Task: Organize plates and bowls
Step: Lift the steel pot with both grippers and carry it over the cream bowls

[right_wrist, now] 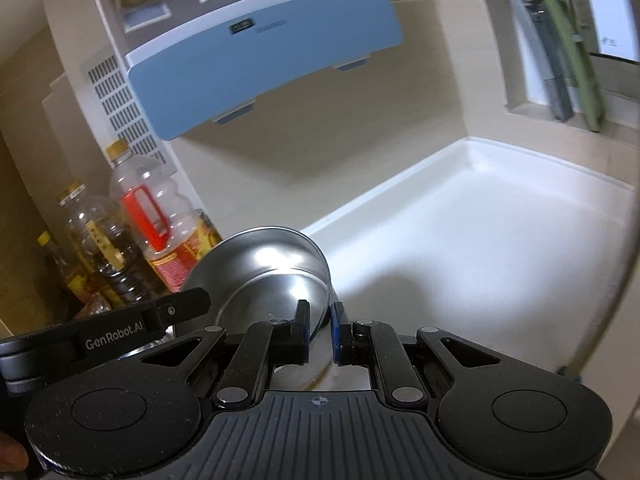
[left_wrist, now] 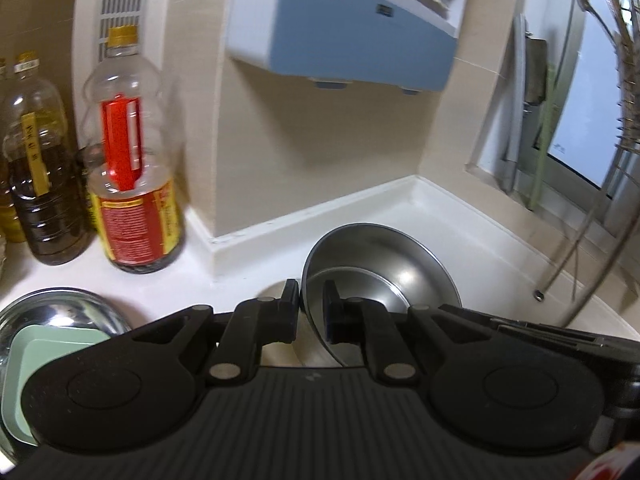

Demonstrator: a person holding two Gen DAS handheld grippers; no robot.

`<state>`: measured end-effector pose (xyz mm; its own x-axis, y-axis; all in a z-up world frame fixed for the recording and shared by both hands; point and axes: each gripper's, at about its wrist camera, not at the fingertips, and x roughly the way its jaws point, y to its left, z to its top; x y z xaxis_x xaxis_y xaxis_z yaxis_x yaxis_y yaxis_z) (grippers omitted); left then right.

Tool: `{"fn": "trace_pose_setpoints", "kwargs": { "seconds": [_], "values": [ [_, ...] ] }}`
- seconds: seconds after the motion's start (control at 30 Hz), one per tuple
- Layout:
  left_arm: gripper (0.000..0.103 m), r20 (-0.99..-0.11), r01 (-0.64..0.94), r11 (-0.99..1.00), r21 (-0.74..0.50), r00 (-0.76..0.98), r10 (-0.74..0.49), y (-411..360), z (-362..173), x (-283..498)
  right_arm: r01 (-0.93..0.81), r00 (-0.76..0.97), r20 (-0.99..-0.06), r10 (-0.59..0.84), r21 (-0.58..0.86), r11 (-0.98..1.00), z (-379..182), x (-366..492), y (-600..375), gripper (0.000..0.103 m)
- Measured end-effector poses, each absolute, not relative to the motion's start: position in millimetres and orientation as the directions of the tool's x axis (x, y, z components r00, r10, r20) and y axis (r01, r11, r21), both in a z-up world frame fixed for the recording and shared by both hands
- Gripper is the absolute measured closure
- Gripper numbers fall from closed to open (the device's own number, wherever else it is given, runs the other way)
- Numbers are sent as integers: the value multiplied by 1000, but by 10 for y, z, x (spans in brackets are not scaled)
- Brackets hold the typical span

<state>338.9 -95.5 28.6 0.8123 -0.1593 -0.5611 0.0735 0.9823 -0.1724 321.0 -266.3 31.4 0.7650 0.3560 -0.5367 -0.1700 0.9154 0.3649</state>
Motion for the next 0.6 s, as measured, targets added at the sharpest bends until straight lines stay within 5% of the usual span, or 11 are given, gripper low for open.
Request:
{"fn": "trace_pose_setpoints", "kwargs": {
  "seconds": [0.6],
  "values": [
    [93, -631, 3, 986, -170, 768, -111, -718, -71, 3565, -204, 715, -582, 389, 359, 911, -14, 3487, -2412, 93]
  ]
}}
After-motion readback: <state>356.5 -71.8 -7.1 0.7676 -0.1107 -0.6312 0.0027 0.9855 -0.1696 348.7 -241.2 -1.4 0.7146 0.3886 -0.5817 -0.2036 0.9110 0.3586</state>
